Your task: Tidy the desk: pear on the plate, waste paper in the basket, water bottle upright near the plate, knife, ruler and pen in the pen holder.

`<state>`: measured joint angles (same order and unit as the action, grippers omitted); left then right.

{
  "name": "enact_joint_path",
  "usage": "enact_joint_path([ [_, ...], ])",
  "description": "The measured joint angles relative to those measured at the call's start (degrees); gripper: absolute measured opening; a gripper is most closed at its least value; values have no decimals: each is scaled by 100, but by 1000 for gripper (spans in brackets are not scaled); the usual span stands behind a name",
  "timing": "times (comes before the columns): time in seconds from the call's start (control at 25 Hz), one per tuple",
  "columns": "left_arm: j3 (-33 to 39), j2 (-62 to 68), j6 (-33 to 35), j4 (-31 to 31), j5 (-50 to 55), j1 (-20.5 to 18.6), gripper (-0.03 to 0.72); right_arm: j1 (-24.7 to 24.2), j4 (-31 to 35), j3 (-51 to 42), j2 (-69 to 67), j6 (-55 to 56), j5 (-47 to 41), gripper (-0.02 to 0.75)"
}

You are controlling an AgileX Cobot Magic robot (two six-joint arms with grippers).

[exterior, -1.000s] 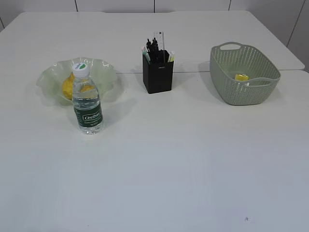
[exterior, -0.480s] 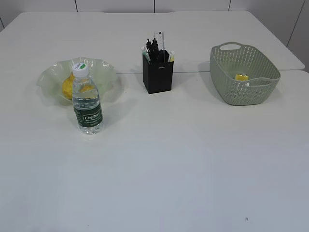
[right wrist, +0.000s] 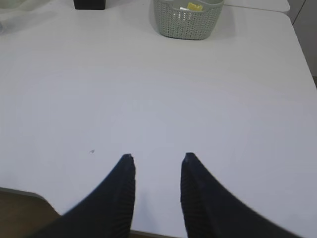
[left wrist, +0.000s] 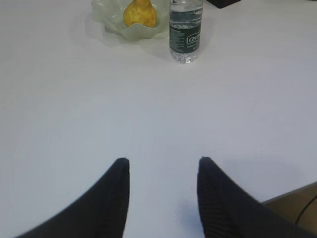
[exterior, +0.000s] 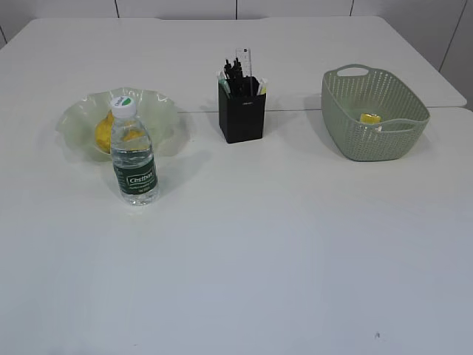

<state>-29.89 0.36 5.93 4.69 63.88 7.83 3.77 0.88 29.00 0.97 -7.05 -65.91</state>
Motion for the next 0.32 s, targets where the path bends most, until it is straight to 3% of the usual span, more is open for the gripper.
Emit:
enact_joint_path([
  [0.32,0,0,0,0,0,0,302,0,0,0,0,-3,0,239],
])
